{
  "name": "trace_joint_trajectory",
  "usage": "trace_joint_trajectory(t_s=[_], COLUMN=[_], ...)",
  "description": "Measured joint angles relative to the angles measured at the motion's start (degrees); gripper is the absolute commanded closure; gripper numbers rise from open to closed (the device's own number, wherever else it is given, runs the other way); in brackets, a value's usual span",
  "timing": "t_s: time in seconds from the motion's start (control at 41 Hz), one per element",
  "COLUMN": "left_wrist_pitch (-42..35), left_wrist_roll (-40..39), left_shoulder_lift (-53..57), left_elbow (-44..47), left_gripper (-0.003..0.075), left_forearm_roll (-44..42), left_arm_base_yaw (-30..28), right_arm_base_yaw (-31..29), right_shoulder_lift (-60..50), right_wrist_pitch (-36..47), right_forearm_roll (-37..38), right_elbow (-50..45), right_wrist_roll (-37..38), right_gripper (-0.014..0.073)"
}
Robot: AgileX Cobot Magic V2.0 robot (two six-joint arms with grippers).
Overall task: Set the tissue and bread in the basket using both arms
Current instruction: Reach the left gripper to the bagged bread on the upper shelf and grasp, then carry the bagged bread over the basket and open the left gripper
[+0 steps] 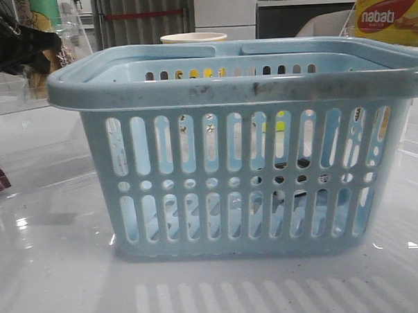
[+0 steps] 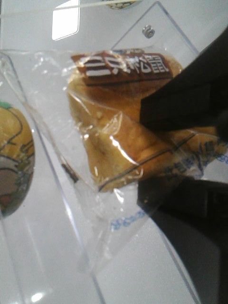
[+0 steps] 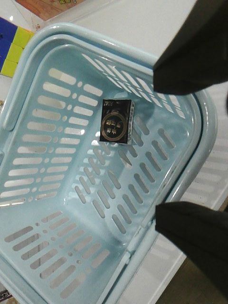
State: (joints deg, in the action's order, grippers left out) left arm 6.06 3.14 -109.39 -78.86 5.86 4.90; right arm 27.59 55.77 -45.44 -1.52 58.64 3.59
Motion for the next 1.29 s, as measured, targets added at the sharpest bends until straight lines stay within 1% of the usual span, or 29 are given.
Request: trace_joint_trajectory(t_s=[0.122,0.22,0.512,0.585,0.707,0.829,0.976,1.122,1.22,1.293], left_wrist_pitch=[3.30,6.76,14.36,16.70,19.98,22.87,27.28,28.65,28.65,28.53], left_wrist_roll=[0.00,0.00,0.00,0.00,0.00,2.50,10.15,17.22,19.62,20.17], left_shoulder_lift=[1.81,3.83,12.55,15.13,20.13,24.48,27.61,27.86,26.65,24.77], left_elbow=[0.00,0.00,0.00,0.00,0.00,0.00,0.00,0.61,1.12,1.26], left_gripper=[0.0596,0.0627,0.0627,0.0627,0.0627,0.0627,0.0627,0.0627,0.0627,0.0627], left_forearm_roll=[0.46,1.89,5.00,7.00,9.10,9.39,9.52,9.60,9.60,9.60], left_arm_base_yaw=[0.04,0.04,0.04,0.04,1.41,5.26,12.53,19.90,23.60,25.11], right_arm_base_yaw=[0.00,0.00,0.00,0.00,0.00,0.00,0.00,0.00,0.00,0.00], right_shoulder_lift=[0.00,0.00,0.00,0.00,0.00,0.00,0.00,0.00,0.00,0.00], right_wrist_pitch=[0.00,0.00,0.00,0.00,0.00,0.00,0.00,0.00,0.00,0.00], right_forearm_roll=[0.00,0.00,0.00,0.00,0.00,0.00,0.00,0.00,0.00,0.00], right_elbow=[0.00,0.00,0.00,0.00,0.00,0.00,0.00,0.00,0.00,0.00], right_wrist_roll=[0.00,0.00,0.00,0.00,0.00,0.00,0.00,0.00,0.00,0.00], right_gripper=[0.0020,0.0020,0.0020,0.0020,0.0020,0.0020,0.0020,0.0020,0.0020,0.0020])
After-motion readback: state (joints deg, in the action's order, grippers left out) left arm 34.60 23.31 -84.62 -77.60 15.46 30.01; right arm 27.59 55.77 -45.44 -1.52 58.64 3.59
